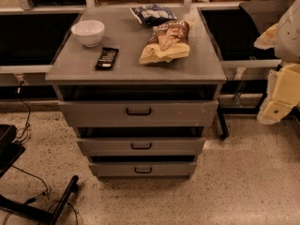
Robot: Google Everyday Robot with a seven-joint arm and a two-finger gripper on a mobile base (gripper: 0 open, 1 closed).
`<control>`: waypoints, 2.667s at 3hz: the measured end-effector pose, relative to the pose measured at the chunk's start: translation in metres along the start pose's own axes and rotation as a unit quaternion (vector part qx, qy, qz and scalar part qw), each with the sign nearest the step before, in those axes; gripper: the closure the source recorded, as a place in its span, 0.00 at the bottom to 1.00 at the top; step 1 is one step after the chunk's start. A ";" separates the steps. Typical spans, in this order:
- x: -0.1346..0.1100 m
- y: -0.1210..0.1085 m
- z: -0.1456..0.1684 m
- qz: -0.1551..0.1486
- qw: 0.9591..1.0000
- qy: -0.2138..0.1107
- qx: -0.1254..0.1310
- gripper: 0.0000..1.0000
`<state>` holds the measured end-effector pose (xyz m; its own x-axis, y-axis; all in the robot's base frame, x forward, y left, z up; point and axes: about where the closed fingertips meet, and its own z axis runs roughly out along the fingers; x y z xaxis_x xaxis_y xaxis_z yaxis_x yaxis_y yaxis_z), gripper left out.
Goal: Open top drawer
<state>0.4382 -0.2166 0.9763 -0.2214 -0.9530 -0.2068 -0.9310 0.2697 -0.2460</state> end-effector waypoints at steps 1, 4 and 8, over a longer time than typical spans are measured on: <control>0.000 0.000 0.000 0.000 1.000 0.000 0.000 0.00; -0.029 0.027 0.204 -0.004 0.998 -0.024 -0.057 0.00; -0.041 -0.042 0.339 -0.069 0.996 0.052 -0.027 0.00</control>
Offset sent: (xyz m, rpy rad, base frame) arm 0.0227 0.0473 -0.1254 0.0826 0.0399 0.0544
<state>0.5847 -0.1424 0.6741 -0.1161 -0.9905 -0.0742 -0.9682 0.1296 -0.2139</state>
